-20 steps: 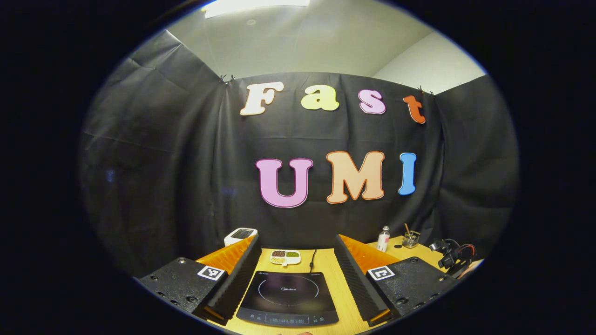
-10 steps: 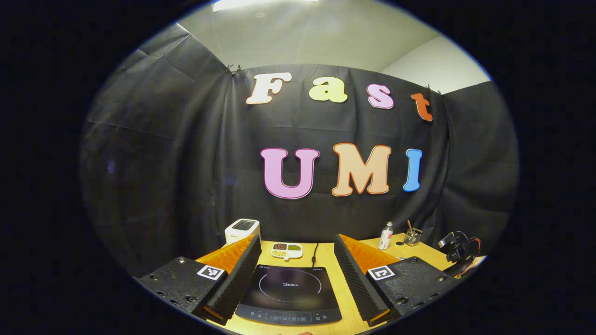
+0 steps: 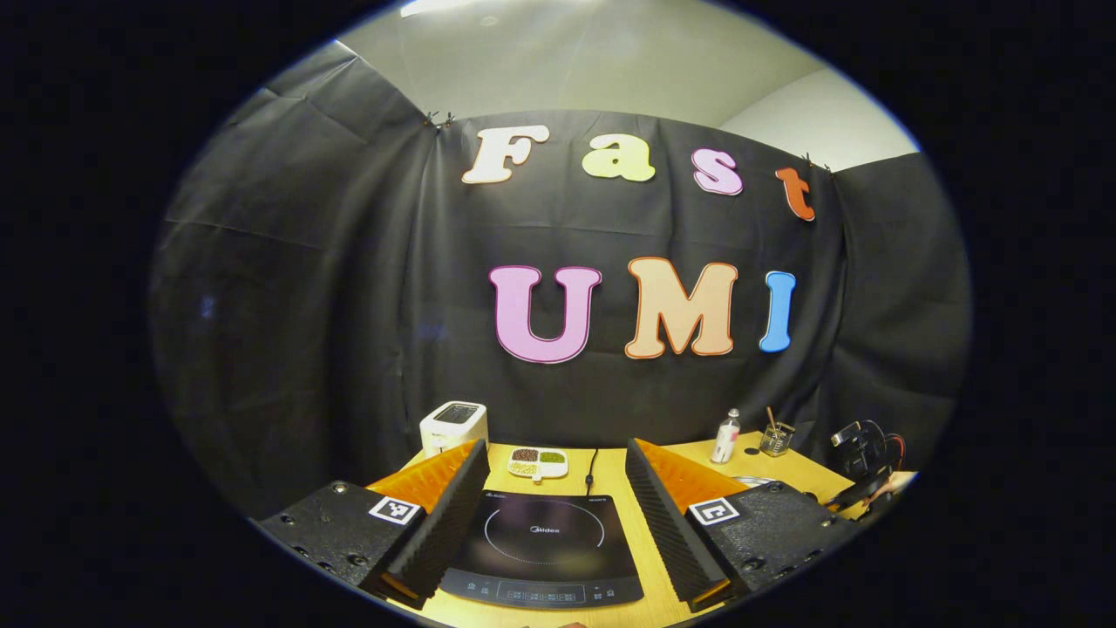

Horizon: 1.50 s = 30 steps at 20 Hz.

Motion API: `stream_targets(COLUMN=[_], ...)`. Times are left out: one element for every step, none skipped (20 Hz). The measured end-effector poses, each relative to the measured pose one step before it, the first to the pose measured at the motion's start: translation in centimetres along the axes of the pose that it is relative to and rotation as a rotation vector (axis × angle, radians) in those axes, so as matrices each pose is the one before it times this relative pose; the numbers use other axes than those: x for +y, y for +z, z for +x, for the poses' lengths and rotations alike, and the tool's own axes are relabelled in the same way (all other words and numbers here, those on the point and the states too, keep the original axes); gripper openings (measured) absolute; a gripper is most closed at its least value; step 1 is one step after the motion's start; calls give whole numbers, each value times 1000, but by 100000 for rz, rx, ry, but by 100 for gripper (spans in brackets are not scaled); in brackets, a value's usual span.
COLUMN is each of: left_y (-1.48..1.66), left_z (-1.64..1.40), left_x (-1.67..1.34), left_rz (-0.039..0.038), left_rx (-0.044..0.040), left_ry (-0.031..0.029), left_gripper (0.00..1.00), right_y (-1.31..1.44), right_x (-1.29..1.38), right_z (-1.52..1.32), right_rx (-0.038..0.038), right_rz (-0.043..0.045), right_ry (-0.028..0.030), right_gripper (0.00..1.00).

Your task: First push the handle of the pot to place it horizontally, then grasp the pot with both hands and set it on the induction cooktop.

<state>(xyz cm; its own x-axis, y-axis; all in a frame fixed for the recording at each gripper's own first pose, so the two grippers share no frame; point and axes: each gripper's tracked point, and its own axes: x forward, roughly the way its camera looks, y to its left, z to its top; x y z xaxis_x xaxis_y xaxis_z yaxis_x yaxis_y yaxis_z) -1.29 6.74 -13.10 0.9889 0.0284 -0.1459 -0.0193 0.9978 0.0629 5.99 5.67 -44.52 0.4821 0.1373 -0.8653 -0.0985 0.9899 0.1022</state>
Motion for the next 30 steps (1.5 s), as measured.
stream_targets(left_y=[-167,-121,-154,-138,-273,-179,-246,-141,-295,-138,-201,-177,-211,-116,-219,-140,-225,-206,-325,-492,-649,-577,-797,-510,-616,-540,-533,-407,-401,-271], left_z=[228,203,111,253,185,208,250,247,222,238,261,263,225,253,356,255,216,309,305,364,367,414,560,432,548,560,531,440,438,347], left_x=[-246,-346,-222,-114,-57,-50,-82,-52,-75,-52,-61,-32,-2,104,95,4,-75,-137,-349,-451,-541,-641,-497,-324,-265,-226,-195,-117,-19,-40], left_rz=[-340,-389,-263,-205,-66,63,-67,-282,-314,-569,-502,-526,-457,-370,-328,-340,-784,-1052,-1223,-1357,-1277,-992,-756,-367,-311,-366,-516,-512,-369,-59], left_rx=[377,307,281,307,415,508,486,555,643,367,493,429,438,336,506,441,185,407,720,995,1414,1820,2110,1567,1531,1444,1346,1133,913,967], left_ry=[-639,-876,-775,-343,-84,0,40,-53,-174,-96,-224,-238,-41,329,368,97,22,-387,-711,-1143,-1759,-1937,-1638,-999,-868,-628,-529,-402,-127,-36], left_gripper=[96,96,93,96,96,96,96,96,93,96,93,93,93,93,93,93,96,93,93,93,93,93,96,96,97,97,94,97,97,98], right_y=[374,275,422,291,360,287,426,355,442,323,478,143,347,235,233,24,34,-283,-263,127,-81,-81,330,-101,-77,-313,313,228,507,338], right_x=[-324,-760,-499,-272,-163,-278,-273,-344,-266,-147,-87,-238,-142,42,58,34,90,171,197,144,287,116,150,-40,-86,-837,-985,-678,96,108], right_z=[186,260,264,82,236,428,314,307,194,296,398,157,125,240,81,-91,-73,-298,-195,-690,13,-176,-119,16,132,99,-80,289,-630,-693], right_rx=[-62,-90,-213,-46,-421,-473,-414,-221,-182,2,-174,-229,52,236,316,414,548,1520,1881,622,258,50,-568,-131,534,1365,-1290,-1322,-1613,-745], right_rz=[977,906,1112,1197,980,258,624,525,850,1080,565,631,649,924,811,703,918,1312,1492,1203,119,304,-73,-554,-706,-1489,-3189,-1401,2112,2536], right_ry=[-695,-538,-375,-25,20,-185,-397,-247,-294,-58,127,127,351,485,526,774,1342,1915,1798,2317,2424,1930,985,87,-716,-3646,-3469,-352,2022,2451], right_gripper=[2,2,2,3,3,2,2,2,2,2,2,0,0,0,0,0,2,2,2,2,7,9,7,12,11,14,14,42,71,51])
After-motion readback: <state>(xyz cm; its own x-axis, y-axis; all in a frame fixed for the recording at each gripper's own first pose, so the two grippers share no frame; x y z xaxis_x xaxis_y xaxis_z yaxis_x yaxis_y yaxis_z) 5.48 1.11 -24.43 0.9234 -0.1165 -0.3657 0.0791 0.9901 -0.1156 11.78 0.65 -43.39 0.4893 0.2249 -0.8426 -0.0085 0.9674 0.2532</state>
